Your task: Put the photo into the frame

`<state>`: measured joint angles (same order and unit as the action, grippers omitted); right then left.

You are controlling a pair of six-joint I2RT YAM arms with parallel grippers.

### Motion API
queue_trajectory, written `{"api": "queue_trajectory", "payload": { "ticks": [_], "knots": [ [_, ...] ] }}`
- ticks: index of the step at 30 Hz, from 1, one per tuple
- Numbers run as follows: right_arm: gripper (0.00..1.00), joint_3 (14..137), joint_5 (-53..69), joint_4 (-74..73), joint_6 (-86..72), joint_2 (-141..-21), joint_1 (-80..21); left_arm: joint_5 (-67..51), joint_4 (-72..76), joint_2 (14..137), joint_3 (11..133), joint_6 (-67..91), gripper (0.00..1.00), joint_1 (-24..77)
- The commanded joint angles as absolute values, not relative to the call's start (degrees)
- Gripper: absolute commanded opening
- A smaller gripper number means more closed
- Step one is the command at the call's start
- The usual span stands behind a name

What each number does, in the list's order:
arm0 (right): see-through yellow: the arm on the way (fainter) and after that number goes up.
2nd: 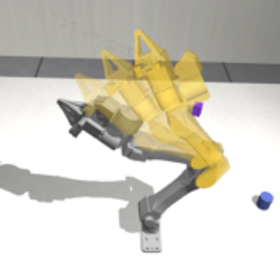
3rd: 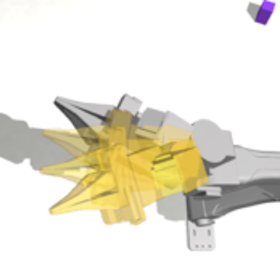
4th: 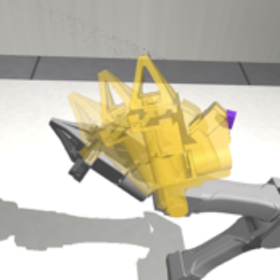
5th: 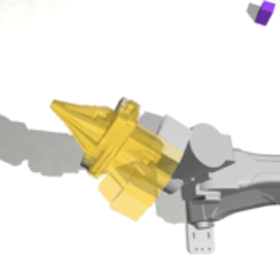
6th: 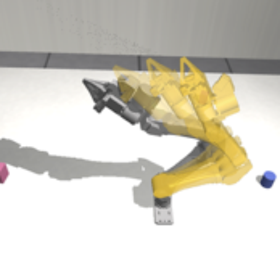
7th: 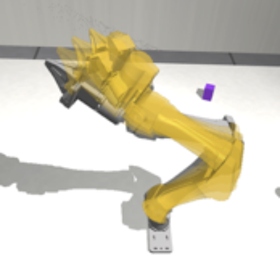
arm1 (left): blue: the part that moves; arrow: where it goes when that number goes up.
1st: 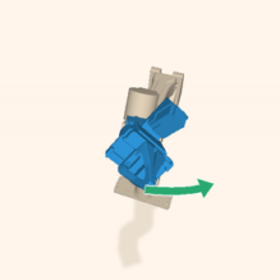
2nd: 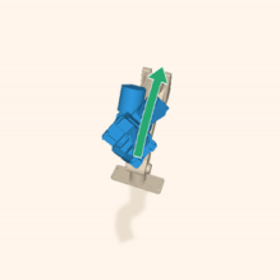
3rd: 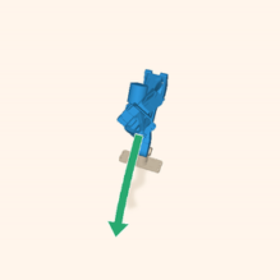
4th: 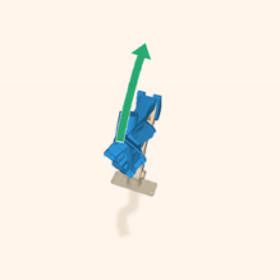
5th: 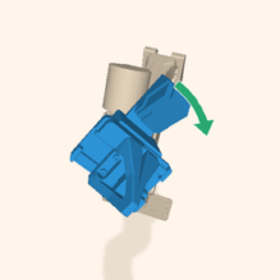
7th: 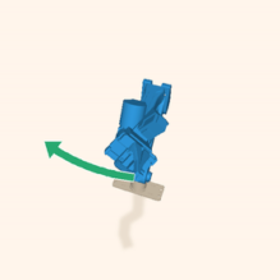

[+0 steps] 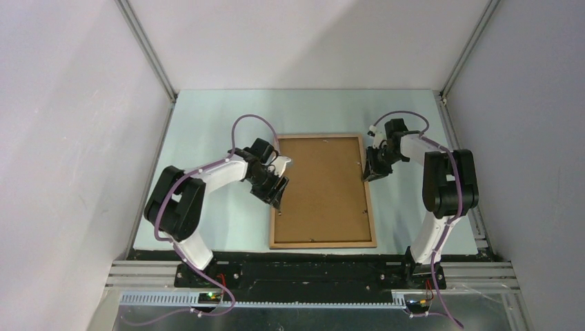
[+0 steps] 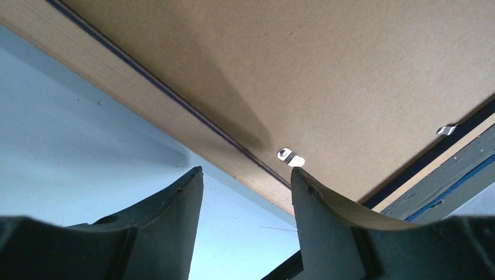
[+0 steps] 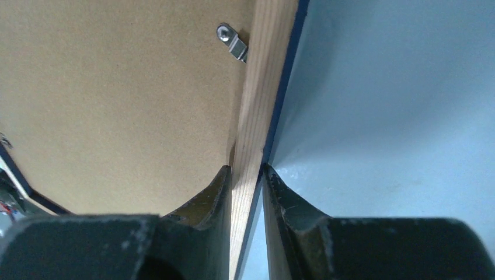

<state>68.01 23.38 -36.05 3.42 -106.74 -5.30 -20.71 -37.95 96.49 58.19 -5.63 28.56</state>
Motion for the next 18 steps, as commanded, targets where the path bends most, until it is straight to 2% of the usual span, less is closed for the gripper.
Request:
{"api": "queue_trajectory", "payload": {
  "ticks": [1,18],
  "knots": [
    [0.00,69.07,23.76,-32.54,0.51,-108.43,-1.38,-19.47,-38.29,96.61,60.61,-7.60,0.62,28.87],
    [0.00,67.98,27.75,-30.44,-4.39,-108.80,3.57,-25.67,-38.45,102.85,66.89,-5.41,0.63,29.46]
  ]
}}
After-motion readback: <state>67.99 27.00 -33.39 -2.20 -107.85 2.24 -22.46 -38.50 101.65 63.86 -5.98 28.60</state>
